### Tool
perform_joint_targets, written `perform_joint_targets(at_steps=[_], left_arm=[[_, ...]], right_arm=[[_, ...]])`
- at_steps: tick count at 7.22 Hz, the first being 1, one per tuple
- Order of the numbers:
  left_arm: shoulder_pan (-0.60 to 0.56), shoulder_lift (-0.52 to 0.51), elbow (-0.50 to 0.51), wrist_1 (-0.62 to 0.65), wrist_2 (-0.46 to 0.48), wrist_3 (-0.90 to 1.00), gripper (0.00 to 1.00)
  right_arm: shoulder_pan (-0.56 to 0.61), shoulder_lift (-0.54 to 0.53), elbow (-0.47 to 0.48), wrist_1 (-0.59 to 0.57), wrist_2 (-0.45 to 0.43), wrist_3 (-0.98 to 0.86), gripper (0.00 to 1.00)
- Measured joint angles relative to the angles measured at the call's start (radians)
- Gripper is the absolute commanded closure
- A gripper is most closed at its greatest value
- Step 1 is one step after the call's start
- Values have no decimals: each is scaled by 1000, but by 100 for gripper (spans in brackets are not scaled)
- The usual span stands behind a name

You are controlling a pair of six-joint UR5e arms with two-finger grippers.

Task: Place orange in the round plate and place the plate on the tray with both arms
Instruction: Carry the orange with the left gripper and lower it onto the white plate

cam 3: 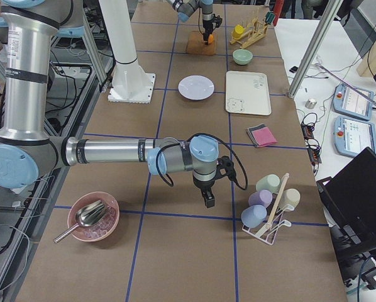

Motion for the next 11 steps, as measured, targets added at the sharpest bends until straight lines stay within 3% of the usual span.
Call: perform_joint_targets(at_steps=[4, 7, 9, 11], left_arm=[[-2, -64, -83, 88, -35, -17, 100], [34, -314, -116, 348, -27, -194, 100], [150, -500, -99, 494, 42, -375, 100], [271, -677, -16, 566, 131, -532, 100]], right_arm=[[-1, 0, -1, -1, 2, 1, 0], [-2, 0, -1, -1, 12, 20, 0], [-4, 0, 0, 0, 18, 36, 0], [-4, 0, 0, 0, 20, 39, 0]])
